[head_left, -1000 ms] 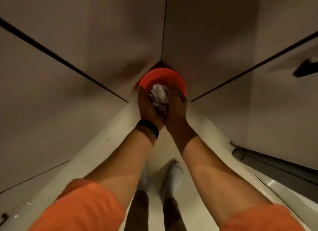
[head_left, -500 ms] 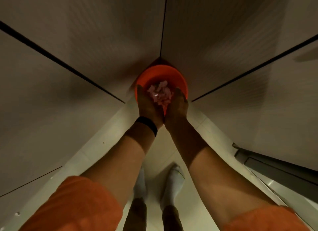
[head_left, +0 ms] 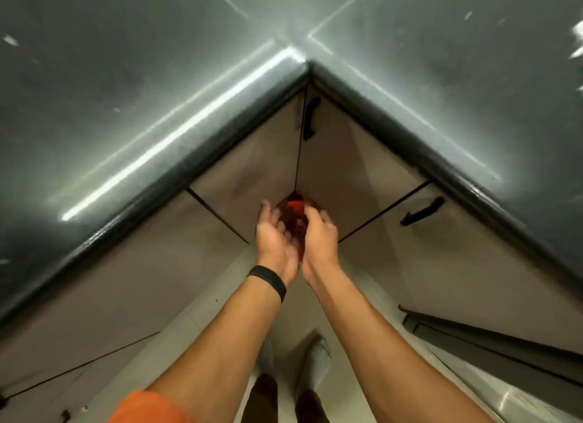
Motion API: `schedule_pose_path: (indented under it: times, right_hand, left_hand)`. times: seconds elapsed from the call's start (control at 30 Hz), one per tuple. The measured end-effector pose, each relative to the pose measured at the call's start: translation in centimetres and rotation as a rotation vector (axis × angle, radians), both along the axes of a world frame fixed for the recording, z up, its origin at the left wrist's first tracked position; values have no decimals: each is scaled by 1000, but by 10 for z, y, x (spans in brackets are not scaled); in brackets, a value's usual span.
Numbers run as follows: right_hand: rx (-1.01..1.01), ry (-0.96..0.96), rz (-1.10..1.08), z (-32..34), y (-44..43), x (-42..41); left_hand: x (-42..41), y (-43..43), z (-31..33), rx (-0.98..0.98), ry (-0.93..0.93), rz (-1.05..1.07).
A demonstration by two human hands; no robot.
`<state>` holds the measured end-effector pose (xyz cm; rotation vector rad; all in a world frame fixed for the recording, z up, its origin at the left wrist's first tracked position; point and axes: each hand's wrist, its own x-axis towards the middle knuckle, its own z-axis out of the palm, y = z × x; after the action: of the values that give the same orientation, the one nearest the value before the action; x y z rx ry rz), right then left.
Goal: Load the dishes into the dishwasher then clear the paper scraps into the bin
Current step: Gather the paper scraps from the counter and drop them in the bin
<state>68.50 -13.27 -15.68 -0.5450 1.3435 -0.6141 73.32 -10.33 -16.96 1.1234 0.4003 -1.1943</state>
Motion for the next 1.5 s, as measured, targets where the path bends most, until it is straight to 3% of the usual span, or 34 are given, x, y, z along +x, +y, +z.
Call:
schedule_pose_path:
  times: [0.27,0.47,0.83,1.5]
  right_hand:
    - [-238,-213,158,191,8,-19]
    - [-453,-209,235,272,5,-38]
    - [-569,-195,357,284,-42,-13]
    - [-582,-13,380,263,-226,182]
  left_hand:
    - [-5,14,205,-135,-219,-14]
    - [-16,23,298,-212,-301,-34]
    - [33,-22,294,-235,-345,-49]
    - [245,-212,270,-303,-381,-122]
